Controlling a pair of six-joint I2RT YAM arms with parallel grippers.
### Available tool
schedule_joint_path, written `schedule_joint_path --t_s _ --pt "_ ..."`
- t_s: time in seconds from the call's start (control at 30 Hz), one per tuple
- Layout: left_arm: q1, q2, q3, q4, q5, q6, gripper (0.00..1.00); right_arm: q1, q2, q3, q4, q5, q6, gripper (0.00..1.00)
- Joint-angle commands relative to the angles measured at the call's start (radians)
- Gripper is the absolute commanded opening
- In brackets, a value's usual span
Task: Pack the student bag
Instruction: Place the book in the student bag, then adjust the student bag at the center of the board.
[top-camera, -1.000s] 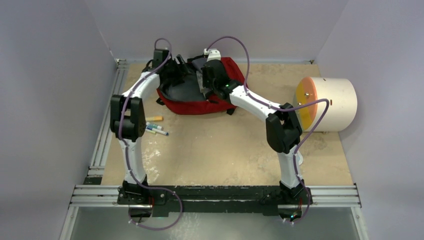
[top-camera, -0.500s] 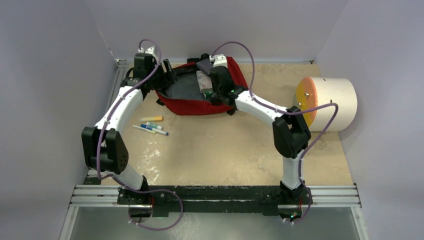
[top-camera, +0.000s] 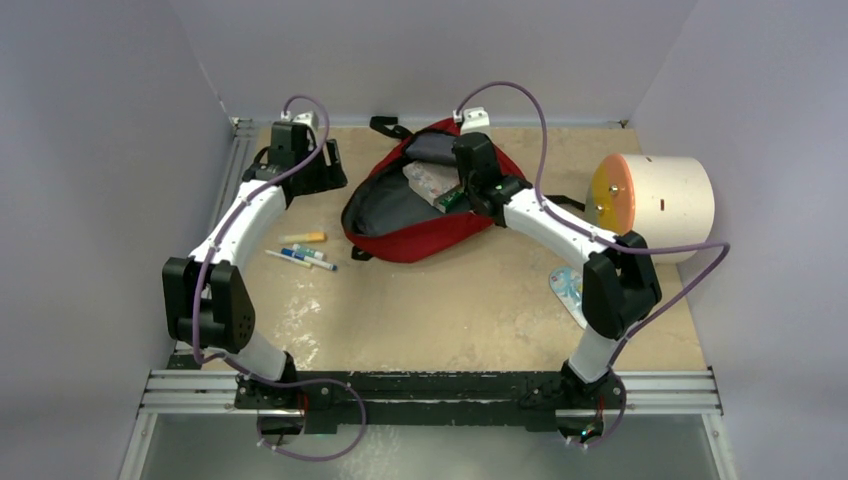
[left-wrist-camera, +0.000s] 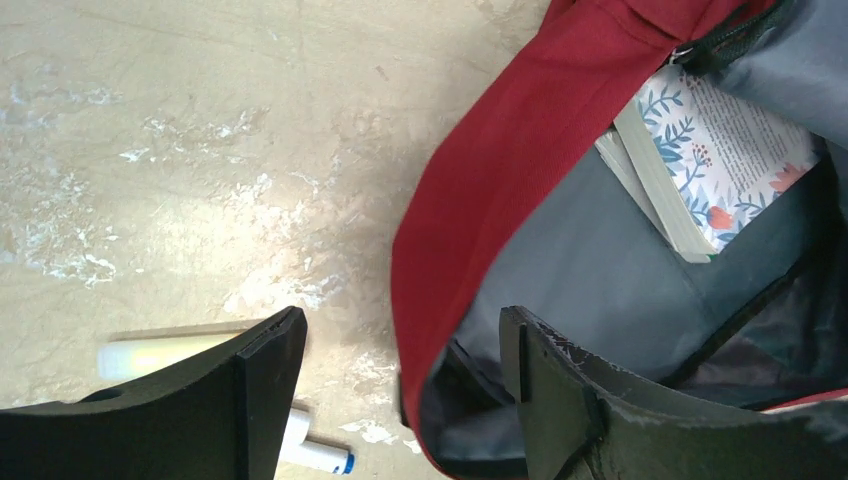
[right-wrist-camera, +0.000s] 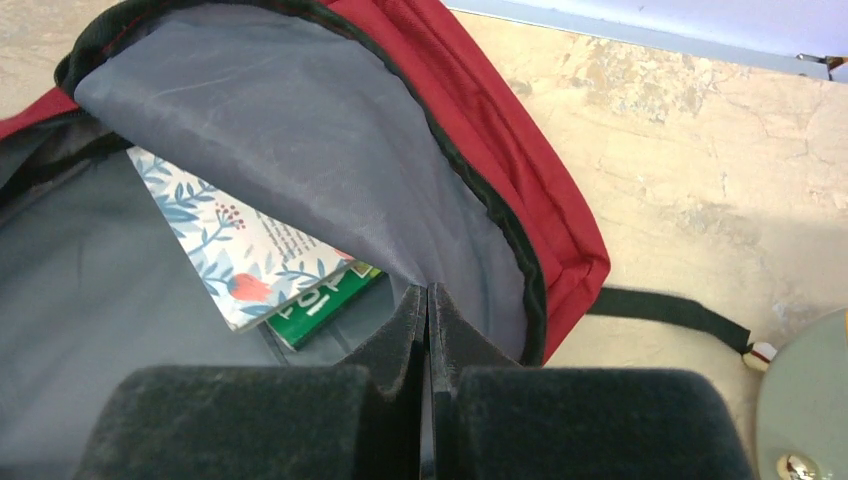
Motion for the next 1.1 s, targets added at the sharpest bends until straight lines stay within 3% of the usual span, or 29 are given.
schedule_joint_path --t_s 0.0,0.17,0.33,0.47,0.6,0.8,0.87,1.07 --pt "-0.008 -0.014 -0.008 0.02 0.085 0.069 0.71 -0.006 -0.058 -0.011 0.013 0.013 -0.029 0.0" --pt "-0.067 -0.053 -0.098 0.072 0.252 0.059 0.71 -0.006 -0.06 -0.043 0.026 -0.136 -0.035 0.0" --pt "-0.074 -0.083 -0.185 0.087 0.255 0.052 0.71 -0.007 -0.083 -0.083 0.038 -0.309 -0.081 0.01" --pt "-0.074 -0.091 -0.219 0.076 0.225 0.055 0.71 -0.008 -0.12 -0.131 0.048 -0.533 -0.043 0.29" --pt "-0.074 -0.102 -0.233 0.065 0.19 0.061 0.71 -0.015 -0.142 -0.153 0.087 -0.505 0.064 0.51" --pt "-0.074 -0.165 -0.294 0.133 0.213 0.056 0.7 -0.1 -0.144 -0.127 0.066 -0.376 0.146 0.56" --pt "-0.074 -0.192 -0.322 0.161 0.224 0.045 0.7 -0.138 -0.138 -0.125 0.058 -0.389 0.285 0.69" --pt "-0.074 -0.236 -0.353 0.197 0.223 0.03 0.69 -0.231 -0.079 -0.086 0.042 -0.493 0.353 0.71"
